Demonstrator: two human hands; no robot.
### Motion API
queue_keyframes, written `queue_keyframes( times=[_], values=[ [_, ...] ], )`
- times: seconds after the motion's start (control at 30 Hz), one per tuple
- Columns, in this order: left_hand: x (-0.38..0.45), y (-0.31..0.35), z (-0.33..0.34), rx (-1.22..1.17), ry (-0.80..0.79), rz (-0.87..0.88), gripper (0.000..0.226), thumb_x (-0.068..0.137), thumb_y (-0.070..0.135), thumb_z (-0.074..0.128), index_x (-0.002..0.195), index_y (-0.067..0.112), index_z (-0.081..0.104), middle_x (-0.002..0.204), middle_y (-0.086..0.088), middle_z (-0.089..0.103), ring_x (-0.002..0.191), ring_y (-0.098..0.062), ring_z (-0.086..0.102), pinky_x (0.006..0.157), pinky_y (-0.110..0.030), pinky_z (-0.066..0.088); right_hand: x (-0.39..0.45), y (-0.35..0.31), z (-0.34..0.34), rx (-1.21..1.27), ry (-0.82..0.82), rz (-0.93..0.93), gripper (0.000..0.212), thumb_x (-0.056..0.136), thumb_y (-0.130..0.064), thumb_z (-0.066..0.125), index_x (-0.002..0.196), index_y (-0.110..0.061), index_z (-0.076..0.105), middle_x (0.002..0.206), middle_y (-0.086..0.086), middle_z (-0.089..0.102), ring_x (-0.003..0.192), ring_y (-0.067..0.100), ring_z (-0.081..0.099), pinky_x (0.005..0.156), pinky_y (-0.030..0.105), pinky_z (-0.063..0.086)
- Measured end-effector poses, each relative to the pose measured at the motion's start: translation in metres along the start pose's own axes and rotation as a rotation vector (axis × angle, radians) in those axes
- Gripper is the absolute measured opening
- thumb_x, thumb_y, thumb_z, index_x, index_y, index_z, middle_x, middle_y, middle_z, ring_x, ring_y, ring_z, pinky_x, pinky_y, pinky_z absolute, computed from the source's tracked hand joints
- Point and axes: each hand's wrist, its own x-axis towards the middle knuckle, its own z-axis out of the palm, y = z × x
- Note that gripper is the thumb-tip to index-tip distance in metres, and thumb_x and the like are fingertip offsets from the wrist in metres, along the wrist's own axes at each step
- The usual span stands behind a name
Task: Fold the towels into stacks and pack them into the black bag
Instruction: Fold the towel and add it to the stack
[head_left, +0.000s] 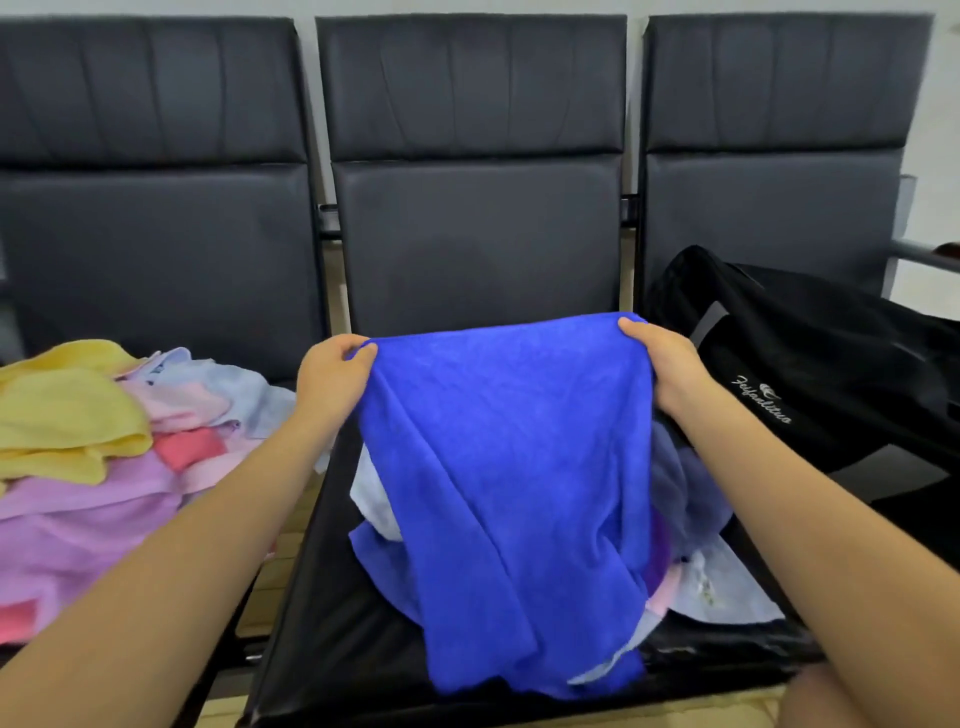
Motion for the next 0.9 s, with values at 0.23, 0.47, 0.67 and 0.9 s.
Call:
queue_keyframes(
  times=[0.23, 0.47, 0.67, 0.9],
  values=[
    [0.010, -0.031, 0.044, 0.190, -0.163, -0.220, 0.048, 0.092, 0.023, 0.050, 0.138, 0.015, 0.045, 0.131, -0.010, 0.057, 0.119, -0.032, 0.052, 0.097, -0.035, 0.042, 0.014, 0.038, 0.001, -0.354, -0.016, 0.177, 0.006, 0.096, -0.012, 0.051, 0.101, -0.010, 0.055, 0.072, 0.007, 0.059, 0.068, 0.017, 0.058, 0.060, 0.025, 0.048],
    [-0.037, -0.039, 0.041, 0.364, -0.202, -0.132, 0.053, 0.091, 0.025, 0.056, 0.141, 0.015, 0.041, 0.138, -0.021, 0.042, 0.127, -0.036, 0.043, 0.103, -0.038, 0.035, -0.018, 0.053, -0.019, -0.527, -0.034, 0.118, 0.018, 0.093, -0.011, 0.056, 0.108, -0.017, 0.048, 0.070, 0.004, 0.045, 0.054, 0.010, 0.039, 0.047, 0.017, 0.038],
    [-0.085, -0.039, 0.029, 0.257, -0.252, -0.017, 0.027, 0.087, 0.024, 0.062, 0.110, 0.017, 0.050, 0.108, -0.008, 0.054, 0.101, -0.025, 0.055, 0.084, -0.034, 0.042, -0.082, 0.053, -0.011, -0.971, -0.287, 0.139, 0.038, 0.087, -0.047, 0.063, 0.078, -0.011, 0.057, 0.066, 0.005, 0.056, 0.052, 0.015, 0.049, 0.045, 0.019, 0.041],
    [-0.126, -0.044, 0.018, 0.342, -0.522, -0.254, 0.035, 0.088, 0.040, 0.063, 0.095, 0.011, 0.044, 0.076, -0.008, 0.061, 0.059, -0.028, 0.065, 0.062, -0.037, 0.057, -0.103, 0.066, -0.002, -1.375, -0.342, -0.021, 0.062, 0.082, -0.053, 0.066, 0.050, -0.017, 0.027, 0.047, 0.002, 0.031, 0.047, 0.017, 0.034, 0.049, 0.027, 0.029]
  ],
)
